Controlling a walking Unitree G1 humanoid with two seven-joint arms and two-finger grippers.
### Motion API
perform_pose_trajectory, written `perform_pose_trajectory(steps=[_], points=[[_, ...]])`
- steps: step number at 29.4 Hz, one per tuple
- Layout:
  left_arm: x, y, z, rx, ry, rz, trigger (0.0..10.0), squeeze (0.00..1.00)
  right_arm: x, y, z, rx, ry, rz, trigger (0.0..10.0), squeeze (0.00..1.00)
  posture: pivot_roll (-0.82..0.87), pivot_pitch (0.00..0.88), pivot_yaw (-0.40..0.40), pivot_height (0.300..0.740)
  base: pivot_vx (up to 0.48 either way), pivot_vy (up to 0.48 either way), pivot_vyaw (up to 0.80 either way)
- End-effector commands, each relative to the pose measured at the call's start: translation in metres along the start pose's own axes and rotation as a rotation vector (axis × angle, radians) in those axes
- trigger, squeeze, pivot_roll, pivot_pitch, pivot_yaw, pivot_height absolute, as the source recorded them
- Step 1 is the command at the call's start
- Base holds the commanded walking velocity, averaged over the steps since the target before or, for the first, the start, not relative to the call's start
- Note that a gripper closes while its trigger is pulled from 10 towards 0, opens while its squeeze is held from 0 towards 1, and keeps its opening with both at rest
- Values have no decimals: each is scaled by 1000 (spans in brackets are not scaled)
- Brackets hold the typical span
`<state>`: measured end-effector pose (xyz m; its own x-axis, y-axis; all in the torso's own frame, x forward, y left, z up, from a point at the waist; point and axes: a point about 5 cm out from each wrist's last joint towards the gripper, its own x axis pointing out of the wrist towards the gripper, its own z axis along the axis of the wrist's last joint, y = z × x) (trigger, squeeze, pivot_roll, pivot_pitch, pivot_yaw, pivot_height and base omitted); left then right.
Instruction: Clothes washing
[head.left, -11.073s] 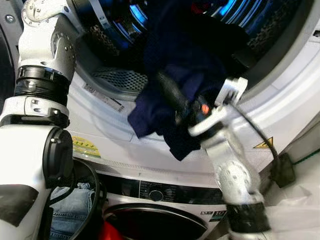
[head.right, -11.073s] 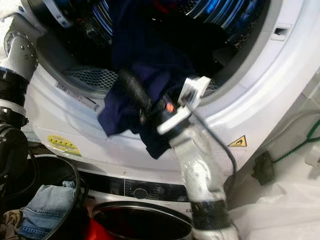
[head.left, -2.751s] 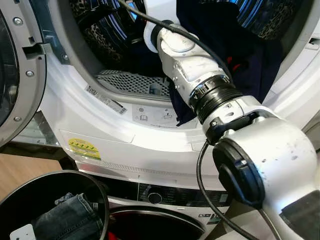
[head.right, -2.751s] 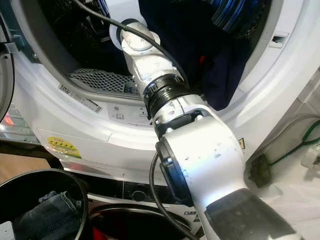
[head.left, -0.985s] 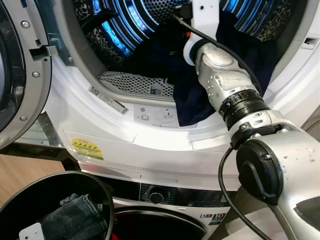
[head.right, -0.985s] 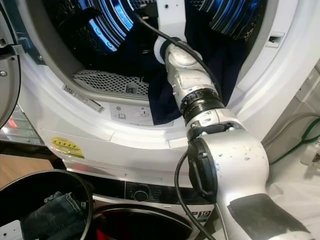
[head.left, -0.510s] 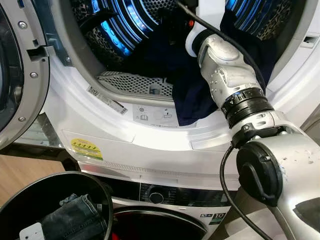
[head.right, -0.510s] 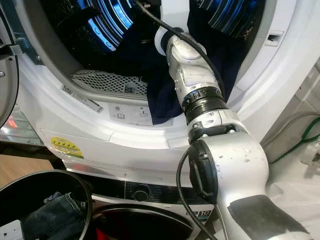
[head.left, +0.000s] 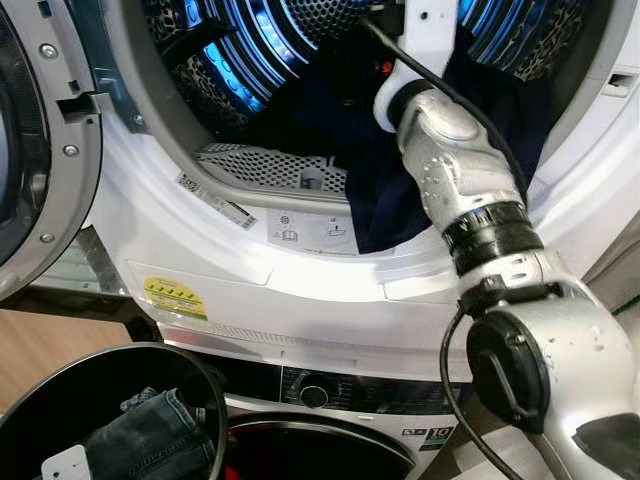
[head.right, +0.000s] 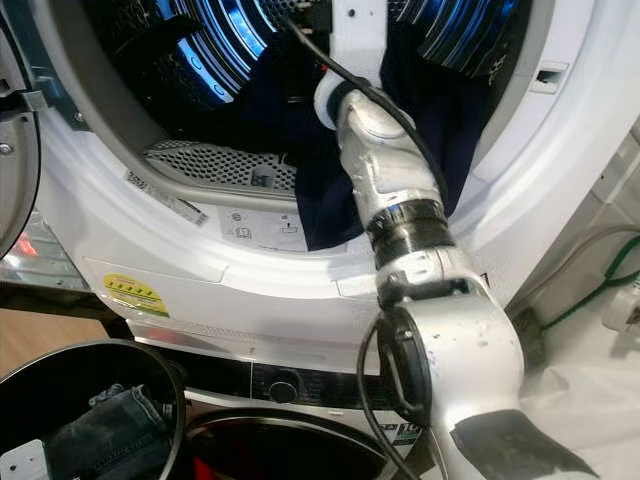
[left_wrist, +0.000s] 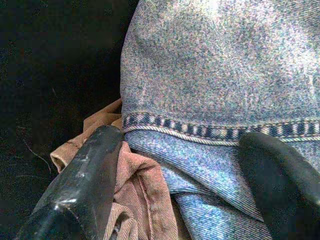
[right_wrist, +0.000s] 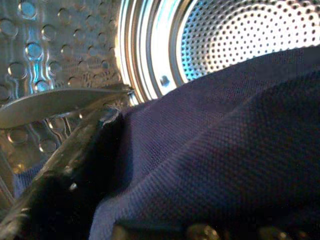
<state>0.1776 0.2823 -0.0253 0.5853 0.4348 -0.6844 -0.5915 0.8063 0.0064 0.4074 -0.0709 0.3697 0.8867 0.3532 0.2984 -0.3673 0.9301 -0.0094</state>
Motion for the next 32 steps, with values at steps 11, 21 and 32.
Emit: perform_pose_trajectory(steps=[11,21,32], points=[[-1,-2,-19,1,64,-3,10000,0,-47,31,11,145,-123,254,10000,0,94,0,-41,740,0,0,0],[0,-1,-21,1,67,3,10000,0,-89,49,11,124,-154,472,10000,0,92,0,-45,740,0,0,0],[2,0,-18,-7,58,6,10000,0,-106,38,-13,-18,-38,468,10000,0,87,0,-46,740,0,0,0]])
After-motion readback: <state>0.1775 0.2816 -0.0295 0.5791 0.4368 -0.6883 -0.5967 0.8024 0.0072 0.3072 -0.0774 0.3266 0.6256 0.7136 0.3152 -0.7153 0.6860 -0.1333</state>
